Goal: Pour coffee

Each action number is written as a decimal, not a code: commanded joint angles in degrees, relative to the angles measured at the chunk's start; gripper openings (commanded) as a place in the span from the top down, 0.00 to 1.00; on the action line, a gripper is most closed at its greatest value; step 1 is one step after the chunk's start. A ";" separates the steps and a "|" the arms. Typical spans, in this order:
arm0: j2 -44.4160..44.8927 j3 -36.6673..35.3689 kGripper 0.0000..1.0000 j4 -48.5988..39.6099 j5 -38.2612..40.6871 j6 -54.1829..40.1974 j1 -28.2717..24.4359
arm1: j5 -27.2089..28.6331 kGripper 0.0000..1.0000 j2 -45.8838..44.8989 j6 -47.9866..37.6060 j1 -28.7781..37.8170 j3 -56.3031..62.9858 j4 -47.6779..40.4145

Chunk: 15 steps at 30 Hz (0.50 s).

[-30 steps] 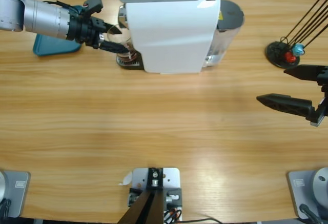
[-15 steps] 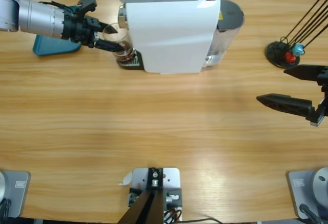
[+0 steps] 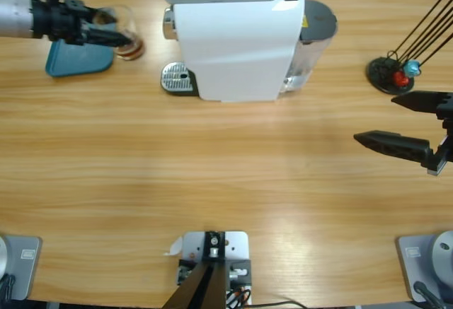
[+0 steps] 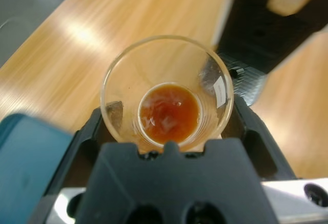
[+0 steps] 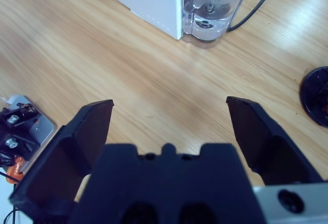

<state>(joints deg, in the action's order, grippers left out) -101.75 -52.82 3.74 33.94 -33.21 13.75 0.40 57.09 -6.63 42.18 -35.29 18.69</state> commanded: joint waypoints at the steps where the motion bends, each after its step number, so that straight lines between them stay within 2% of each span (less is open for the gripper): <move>1: 1.80 1.93 1.00 5.87 -11.28 16.03 -8.26 | -0.22 0.00 -0.05 -0.66 0.54 2.06 -0.67; 3: 0.78 1.72 1.00 8.19 -16.56 20.78 -9.72 | -0.22 0.00 -0.14 -0.66 0.54 2.06 -0.67; 9: -5.46 0.59 1.00 11.32 -26.42 25.98 -10.32 | -0.13 0.00 0.13 -0.66 0.54 2.06 -0.76; 15: -9.43 0.44 1.00 14.19 -27.26 29.60 -9.90 | -0.04 0.00 0.22 -0.66 0.54 2.08 -0.85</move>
<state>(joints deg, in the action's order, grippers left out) -105.44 -52.20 14.78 8.05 -6.18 3.70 0.40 57.09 -6.63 42.18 -34.96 18.26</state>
